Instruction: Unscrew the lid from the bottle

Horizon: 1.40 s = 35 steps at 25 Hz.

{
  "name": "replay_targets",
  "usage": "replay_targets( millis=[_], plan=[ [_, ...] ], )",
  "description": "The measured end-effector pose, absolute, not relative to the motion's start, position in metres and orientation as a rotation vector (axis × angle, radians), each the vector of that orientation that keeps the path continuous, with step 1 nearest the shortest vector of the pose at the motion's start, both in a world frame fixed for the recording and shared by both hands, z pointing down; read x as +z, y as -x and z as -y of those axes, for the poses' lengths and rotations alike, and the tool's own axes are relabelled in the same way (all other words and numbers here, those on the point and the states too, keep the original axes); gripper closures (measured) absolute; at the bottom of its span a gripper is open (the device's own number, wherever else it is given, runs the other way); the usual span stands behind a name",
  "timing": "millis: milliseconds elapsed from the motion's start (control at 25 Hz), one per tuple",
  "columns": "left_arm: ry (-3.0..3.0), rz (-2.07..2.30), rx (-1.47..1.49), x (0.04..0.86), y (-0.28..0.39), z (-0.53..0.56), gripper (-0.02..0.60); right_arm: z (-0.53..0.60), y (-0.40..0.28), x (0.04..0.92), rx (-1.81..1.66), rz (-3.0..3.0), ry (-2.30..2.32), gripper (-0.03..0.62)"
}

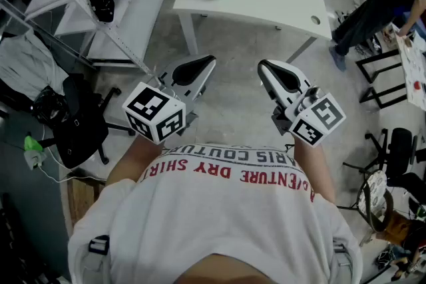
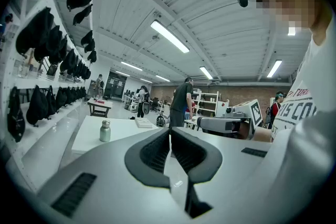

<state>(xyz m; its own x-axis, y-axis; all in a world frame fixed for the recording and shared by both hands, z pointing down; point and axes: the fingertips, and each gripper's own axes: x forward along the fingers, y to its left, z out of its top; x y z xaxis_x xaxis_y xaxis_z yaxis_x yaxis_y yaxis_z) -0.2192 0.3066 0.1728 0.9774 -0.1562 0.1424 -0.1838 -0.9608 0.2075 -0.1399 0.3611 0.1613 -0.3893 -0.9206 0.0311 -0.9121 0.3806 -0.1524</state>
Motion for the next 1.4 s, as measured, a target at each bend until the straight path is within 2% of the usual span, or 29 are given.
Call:
replay_targets(
  millis=[440,480,560,840,1080,1400],
  plan=[
    [-2.913,0.248,0.199,0.18,0.238,-0.287,0.546,-0.341,0.14,0.159,-0.183,-2.49,1.841,0.552],
    [-2.915,0.242,0.2,0.182,0.24,-0.287,0.531,-0.339,0.14,0.16,-0.179,-2.485,1.849,0.516],
    [-2.924,0.235,0.202,0.185,0.244,-0.284,0.438,-0.336,0.14,0.162,-0.173,-2.475,1.865,0.453],
    [-2.931,0.222,0.24,0.204,0.251,-0.28,0.322,-0.331,0.139,0.174,-0.191,-2.455,1.903,0.351],
    [-2.932,0.266,0.256,0.21,0.242,-0.262,0.281,-0.315,0.13,0.176,-0.181,-2.46,1.897,0.313],
    [-2.934,0.31,0.277,0.22,0.213,-0.212,0.275,-0.26,0.094,0.187,-0.204,-2.471,1.861,0.303]
  ],
)
